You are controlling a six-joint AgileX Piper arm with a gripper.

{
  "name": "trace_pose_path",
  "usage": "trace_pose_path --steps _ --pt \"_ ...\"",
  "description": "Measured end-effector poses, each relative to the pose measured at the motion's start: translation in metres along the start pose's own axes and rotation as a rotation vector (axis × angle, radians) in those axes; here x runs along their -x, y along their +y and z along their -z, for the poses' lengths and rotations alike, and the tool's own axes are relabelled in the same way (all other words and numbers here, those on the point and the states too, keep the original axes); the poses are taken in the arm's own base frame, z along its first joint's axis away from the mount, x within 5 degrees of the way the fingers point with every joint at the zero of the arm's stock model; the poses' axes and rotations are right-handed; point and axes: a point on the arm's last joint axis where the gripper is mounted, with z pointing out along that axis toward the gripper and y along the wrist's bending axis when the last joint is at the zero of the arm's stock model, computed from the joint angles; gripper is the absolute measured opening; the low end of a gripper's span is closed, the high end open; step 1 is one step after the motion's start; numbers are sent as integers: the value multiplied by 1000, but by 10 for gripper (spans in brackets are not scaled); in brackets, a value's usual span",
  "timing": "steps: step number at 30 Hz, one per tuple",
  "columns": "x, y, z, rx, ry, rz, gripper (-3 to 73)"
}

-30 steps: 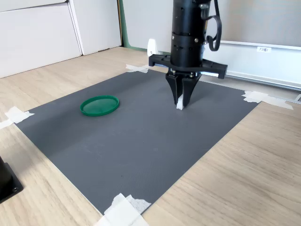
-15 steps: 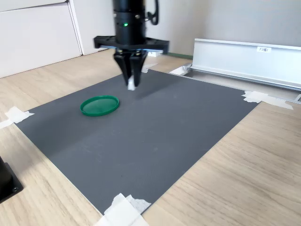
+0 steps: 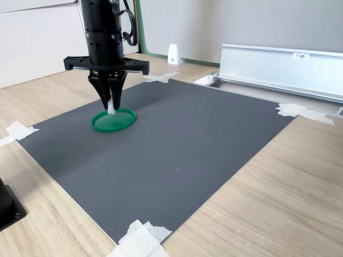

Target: Grasp a white terminal and put it on the green lid.

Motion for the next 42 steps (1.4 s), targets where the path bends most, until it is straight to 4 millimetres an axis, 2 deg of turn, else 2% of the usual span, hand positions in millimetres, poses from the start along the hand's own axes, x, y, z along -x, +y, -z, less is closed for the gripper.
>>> trace_pose_path --steps 9,13,17,23,25,28,30,32,34,39,42 --pt "-1 -2 0 -18 11 -6 85" --pt "-1 -2 0 -20 11 -4 133" --pt "-1 -2 0 -20 12 7 273" --pt "-1 -2 0 -20 11 11 552" --pt "-1 -3 1 -32 5 17 603" --pt "1 -5 10 -84 -49 16 623" --pt "3 -6 20 -124 -110 13 607" --pt "5 -6 31 -163 -180 -1 548" --pt "5 -5 42 -189 -236 -26 433" --pt "-2 -14 56 -195 -315 -182 81" --pt "-13 -27 68 -216 -383 -355 13"
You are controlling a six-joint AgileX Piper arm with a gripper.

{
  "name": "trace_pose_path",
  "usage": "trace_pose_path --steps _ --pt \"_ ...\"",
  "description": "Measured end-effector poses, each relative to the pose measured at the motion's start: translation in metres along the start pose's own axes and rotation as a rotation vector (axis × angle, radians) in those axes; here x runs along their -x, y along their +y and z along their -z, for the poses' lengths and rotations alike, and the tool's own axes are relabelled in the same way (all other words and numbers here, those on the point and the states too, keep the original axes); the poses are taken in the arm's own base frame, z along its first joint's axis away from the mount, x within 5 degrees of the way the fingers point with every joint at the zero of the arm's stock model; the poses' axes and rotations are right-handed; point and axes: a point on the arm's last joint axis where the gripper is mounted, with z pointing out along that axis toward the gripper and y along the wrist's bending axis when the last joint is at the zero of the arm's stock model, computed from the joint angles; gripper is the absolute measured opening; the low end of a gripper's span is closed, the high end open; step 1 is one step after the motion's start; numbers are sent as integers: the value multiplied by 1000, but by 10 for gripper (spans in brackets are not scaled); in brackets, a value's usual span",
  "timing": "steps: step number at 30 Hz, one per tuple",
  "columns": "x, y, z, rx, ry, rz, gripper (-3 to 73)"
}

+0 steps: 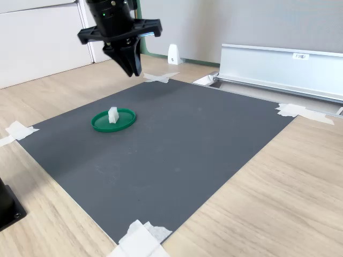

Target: Grasp a white terminal and put it on the green lid.

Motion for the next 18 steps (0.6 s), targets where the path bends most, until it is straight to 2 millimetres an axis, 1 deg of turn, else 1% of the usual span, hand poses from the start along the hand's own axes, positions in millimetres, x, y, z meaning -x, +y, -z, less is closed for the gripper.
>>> trace_pose_path --steps 2,5,8,12,15,17,18 --pt "0 -14 16 -55 -80 -110 0" --pt "-1 -33 48 -152 -217 -211 -5" --pt "-6 -41 80 -230 -326 -245 -5" --pt "-18 -32 125 -285 -481 -232 -5" --pt "-39 -18 150 -311 -599 -222 -7" --pt "-60 -9 157 -324 -659 -220 -7" --pt "-71 -5 155 -326 -672 -221 -7"
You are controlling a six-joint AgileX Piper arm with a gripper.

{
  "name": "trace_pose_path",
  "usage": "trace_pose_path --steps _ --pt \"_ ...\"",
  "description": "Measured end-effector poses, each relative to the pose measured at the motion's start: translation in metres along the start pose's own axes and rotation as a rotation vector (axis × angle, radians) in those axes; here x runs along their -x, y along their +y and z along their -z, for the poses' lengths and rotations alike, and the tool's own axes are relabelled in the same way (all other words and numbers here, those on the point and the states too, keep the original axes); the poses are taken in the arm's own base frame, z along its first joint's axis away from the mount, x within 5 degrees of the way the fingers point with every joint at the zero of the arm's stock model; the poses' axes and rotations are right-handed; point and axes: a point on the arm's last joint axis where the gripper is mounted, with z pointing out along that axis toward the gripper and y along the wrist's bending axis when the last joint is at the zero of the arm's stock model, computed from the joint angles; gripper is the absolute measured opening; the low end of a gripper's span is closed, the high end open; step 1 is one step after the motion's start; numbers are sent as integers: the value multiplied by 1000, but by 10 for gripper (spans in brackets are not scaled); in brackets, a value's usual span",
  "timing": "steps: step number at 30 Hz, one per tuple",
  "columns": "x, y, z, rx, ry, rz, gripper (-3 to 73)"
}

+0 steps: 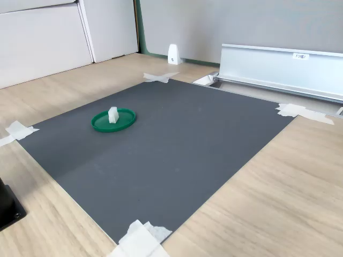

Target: Grasp a white terminal and put it on the green lid.

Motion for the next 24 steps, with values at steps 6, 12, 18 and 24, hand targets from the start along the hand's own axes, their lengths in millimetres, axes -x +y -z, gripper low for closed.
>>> trace_pose_path --steps 6,12,18,24 --pt "-64 6 32 -14 -141 -2 -7" --pt "-115 10 43 -26 -271 -4 -8" --pt "-148 14 36 -17 -245 -22 -8" --pt "-155 14 32 -17 -218 -17 -8"
